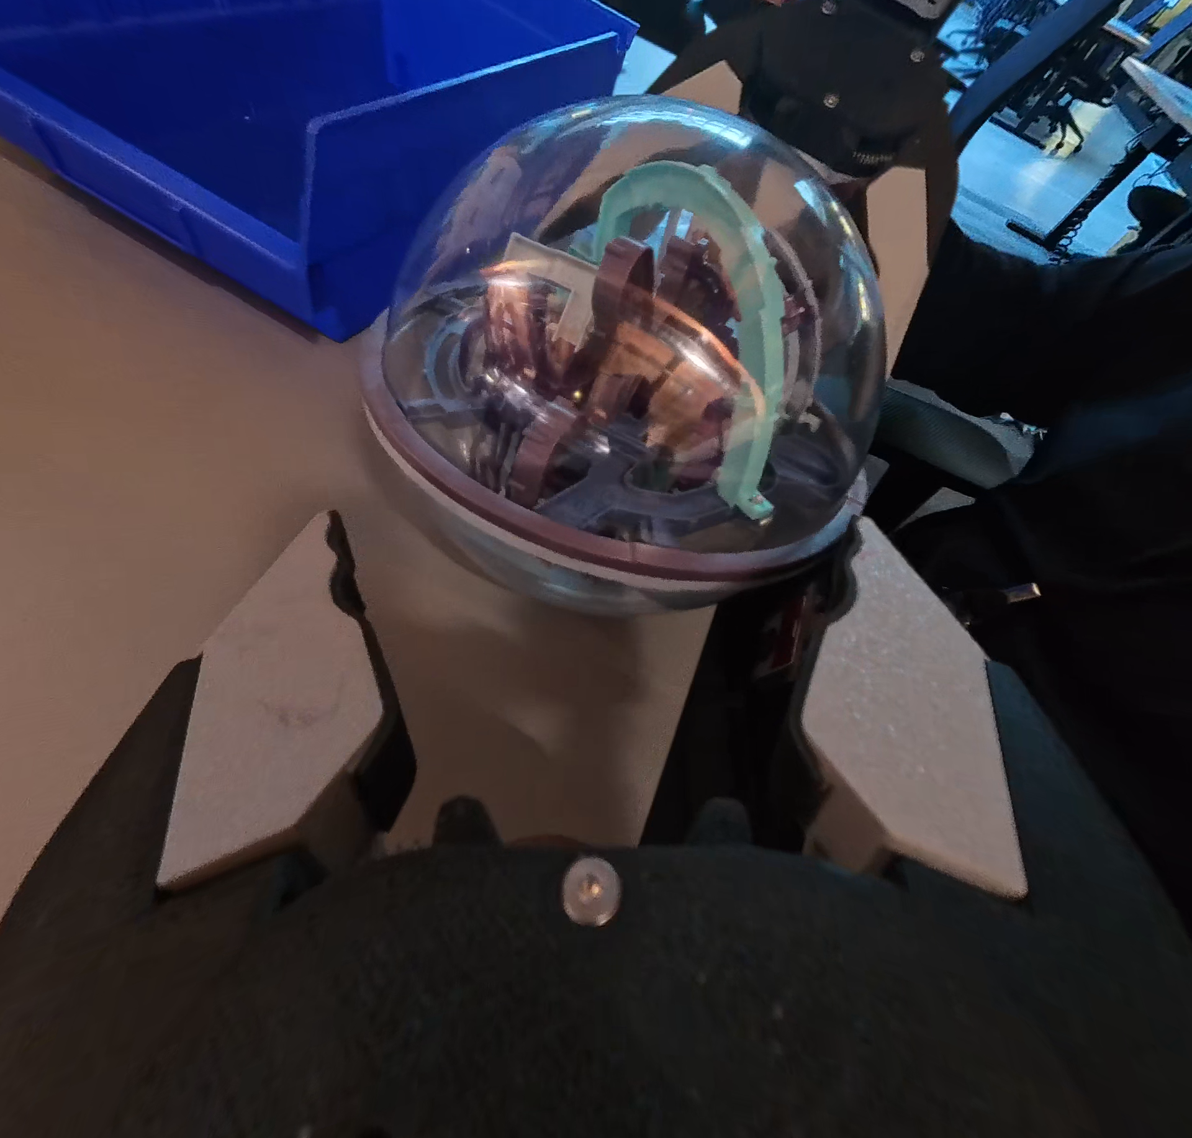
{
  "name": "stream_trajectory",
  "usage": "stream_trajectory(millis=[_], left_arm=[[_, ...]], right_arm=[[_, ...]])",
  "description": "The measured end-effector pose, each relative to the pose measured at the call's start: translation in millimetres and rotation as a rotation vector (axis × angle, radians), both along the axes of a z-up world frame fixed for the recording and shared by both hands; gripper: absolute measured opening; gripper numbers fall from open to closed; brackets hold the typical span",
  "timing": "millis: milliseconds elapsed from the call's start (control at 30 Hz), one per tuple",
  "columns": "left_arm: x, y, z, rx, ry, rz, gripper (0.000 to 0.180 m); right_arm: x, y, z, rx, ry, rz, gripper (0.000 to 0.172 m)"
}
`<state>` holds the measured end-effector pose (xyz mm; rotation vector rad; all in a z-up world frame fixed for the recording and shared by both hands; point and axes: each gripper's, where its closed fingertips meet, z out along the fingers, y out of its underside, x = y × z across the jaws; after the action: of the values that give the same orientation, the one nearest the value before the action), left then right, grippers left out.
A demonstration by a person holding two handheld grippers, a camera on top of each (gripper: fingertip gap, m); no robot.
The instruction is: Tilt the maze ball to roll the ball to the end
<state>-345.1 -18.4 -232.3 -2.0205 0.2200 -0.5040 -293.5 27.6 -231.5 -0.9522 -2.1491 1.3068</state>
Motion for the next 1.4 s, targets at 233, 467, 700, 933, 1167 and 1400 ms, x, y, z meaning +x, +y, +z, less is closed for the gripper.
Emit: stream_trajectory(millis=[233,467,700,933,1167,1400], left_arm=[[-10,-1,0,-0.031,0.047,0.0,0.139],[-23,-3,-1,-0.066,0.097,-0.016,0.14],[-22,1,-6,-0.109,0.117,-0.084,0.143],[-27,7,-5,-0.119,0.139,-0.09,0.143],[-34,15,-5,-0.116,0.133,-0.063,0.142],[-22,7,-4,-0.11,-0.023,-0.049,0.131]], right_arm=[[7,1,-3,0.058,0.02,-0.03,0.138],[14,1,-1,0.056,0.032,-0.039,0.136],[6,19,16,-0.036,0.054,0.02,0.142],[-1,29,24,-0.203,0.036,0.225,0.136],[-14,20,4,-0.215,-0.058,0.196,0.147],[-16,28,3,-0.304,-0.093,0.153,0.144]])
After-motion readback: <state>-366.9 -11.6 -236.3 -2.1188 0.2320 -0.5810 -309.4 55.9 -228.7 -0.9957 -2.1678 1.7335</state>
